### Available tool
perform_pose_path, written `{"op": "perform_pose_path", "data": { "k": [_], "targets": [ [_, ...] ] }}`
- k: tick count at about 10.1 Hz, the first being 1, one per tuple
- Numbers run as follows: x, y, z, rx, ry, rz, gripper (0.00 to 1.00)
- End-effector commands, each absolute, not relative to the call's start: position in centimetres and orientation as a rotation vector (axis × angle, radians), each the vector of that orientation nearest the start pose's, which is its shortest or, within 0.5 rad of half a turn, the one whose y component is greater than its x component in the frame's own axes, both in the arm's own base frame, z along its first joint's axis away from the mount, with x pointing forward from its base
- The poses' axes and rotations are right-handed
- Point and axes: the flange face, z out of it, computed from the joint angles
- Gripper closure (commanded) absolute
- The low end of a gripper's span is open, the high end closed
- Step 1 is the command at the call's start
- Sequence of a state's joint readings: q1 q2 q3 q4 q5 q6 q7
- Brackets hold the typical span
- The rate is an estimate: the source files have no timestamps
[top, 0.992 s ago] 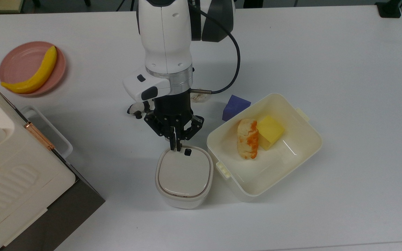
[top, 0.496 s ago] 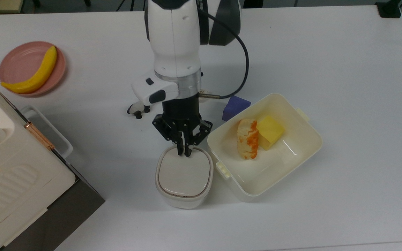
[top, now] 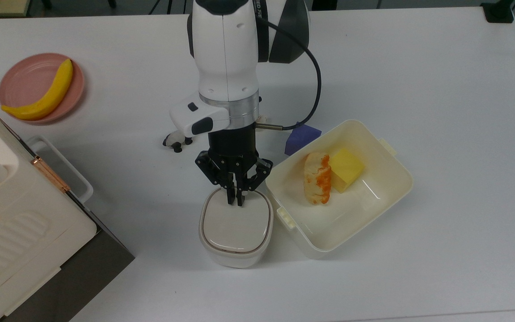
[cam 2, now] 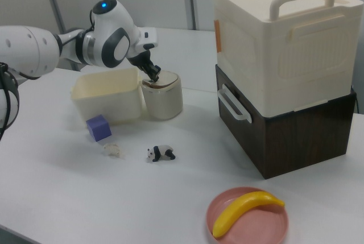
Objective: Open the trash can
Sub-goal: 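Lift the gripper upward to swing the lid open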
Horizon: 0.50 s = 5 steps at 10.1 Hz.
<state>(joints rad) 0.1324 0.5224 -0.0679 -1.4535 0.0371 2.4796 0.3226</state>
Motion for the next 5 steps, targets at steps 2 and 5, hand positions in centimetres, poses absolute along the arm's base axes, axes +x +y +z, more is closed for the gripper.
{"op": "perform_pose_path", "data": {
  "k": [2, 5],
  "targets": [
    [69.4, 4.3, 50.6, -3.005, 0.386, -0.47, 0.62],
    [65.0, 0.9, 54.3, -3.086, 0.254, -0.183, 0.0]
  ]
}}
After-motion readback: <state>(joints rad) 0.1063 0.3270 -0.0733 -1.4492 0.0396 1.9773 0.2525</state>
